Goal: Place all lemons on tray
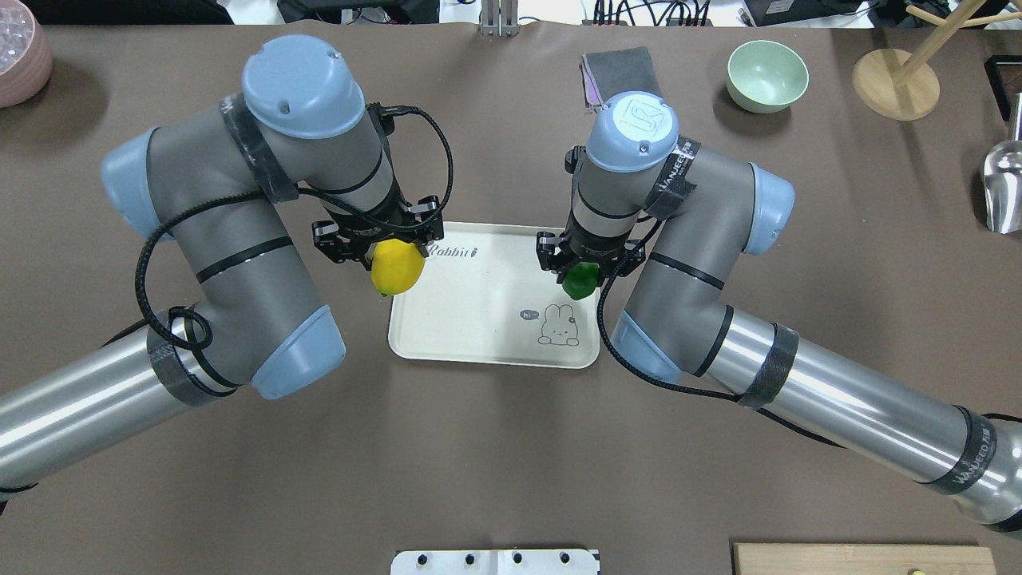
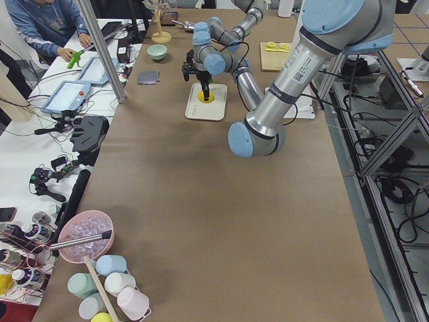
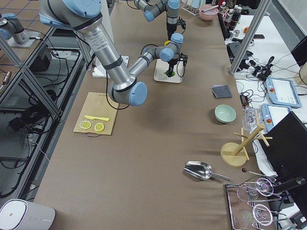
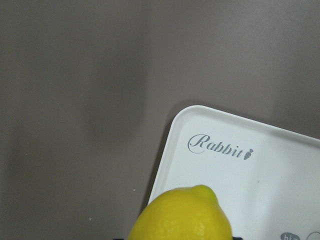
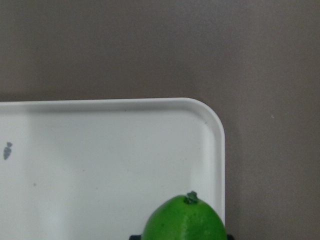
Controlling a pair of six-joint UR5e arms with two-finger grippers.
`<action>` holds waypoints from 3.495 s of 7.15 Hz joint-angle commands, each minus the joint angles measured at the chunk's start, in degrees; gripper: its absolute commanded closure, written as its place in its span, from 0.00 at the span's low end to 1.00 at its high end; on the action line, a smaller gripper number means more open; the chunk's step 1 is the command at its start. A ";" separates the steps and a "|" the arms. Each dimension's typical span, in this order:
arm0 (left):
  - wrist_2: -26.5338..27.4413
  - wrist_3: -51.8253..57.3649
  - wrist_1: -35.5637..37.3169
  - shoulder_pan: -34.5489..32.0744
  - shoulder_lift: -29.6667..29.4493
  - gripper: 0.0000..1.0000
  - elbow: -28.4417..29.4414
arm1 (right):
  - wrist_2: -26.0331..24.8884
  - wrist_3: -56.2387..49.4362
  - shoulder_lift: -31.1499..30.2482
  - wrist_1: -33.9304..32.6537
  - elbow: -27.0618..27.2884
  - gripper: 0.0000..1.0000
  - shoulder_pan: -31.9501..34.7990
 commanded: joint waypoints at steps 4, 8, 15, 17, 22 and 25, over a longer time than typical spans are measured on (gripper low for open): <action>6.27 -5.08 -10.73 6.04 2.07 1.00 4.82 | -1.36 -0.08 0.52 0.24 -0.90 0.56 -0.55; 7.59 -4.55 -12.95 6.48 1.98 1.00 9.58 | -2.94 -0.61 0.35 1.82 -0.81 0.00 -0.29; 6.11 -3.16 -6.84 2.91 1.80 0.02 1.89 | 6.49 -10.31 -2.45 1.21 2.08 0.00 16.88; -2.83 4.55 0.20 -5.60 3.37 0.02 -4.89 | 10.66 -22.96 -10.76 1.47 5.15 0.00 24.47; -14.20 37.75 0.32 -31.17 25.66 0.02 -8.52 | 12.60 -55.31 -31.79 1.65 7.72 0.00 38.18; -14.21 51.06 0.40 -40.60 34.83 0.02 -5.28 | 15.06 -57.99 -38.74 1.56 7.63 0.00 44.78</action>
